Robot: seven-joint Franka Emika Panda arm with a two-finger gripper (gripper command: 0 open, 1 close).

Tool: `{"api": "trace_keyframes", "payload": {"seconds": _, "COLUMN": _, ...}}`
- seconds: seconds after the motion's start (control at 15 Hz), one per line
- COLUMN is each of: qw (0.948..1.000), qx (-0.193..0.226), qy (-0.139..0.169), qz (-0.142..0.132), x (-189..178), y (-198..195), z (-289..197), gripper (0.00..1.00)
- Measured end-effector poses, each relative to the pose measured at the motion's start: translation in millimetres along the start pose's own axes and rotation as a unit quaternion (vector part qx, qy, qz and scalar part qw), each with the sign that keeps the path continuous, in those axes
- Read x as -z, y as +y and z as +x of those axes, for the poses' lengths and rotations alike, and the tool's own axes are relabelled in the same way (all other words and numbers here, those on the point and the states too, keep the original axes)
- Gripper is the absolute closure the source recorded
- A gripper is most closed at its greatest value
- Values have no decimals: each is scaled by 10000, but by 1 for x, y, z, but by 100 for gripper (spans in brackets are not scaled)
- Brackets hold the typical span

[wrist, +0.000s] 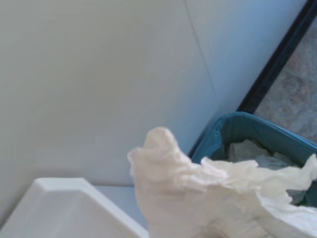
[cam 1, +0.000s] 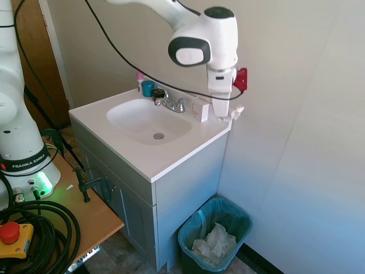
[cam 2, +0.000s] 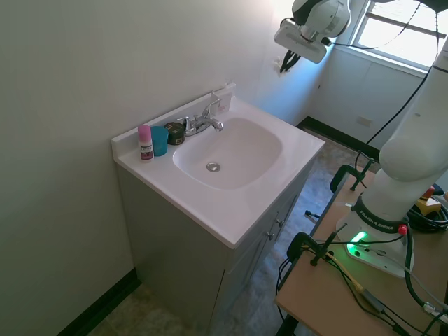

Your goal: Throw the tissue in the trash bin

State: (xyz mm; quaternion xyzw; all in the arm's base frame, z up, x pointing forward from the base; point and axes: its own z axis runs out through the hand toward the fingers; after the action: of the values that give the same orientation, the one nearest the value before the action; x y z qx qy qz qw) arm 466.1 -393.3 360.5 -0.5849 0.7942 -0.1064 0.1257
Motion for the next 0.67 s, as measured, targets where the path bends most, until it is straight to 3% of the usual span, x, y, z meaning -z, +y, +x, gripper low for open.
{"api": "trace_keyframes", "payload": {"seconds": 0.33, "qw": 9995, "qx": -65, "qy": -85, "qz": -297, "x": -63, "y": -14, "z": 15, "gripper": 100}}
{"api": "trace_keyframes", "payload": {"seconds": 0.4, "qw": 9994, "qx": -57, "qy": -95, "qz": -314, "x": -70, "y": -16, "z": 15, "gripper": 0}}
{"api": "trace_keyframes", "payload": {"seconds": 0.67, "qw": 9992, "qx": -27, "qy": -184, "qz": -342, "x": -76, "y": -19, "z": 11, "gripper": 0}}
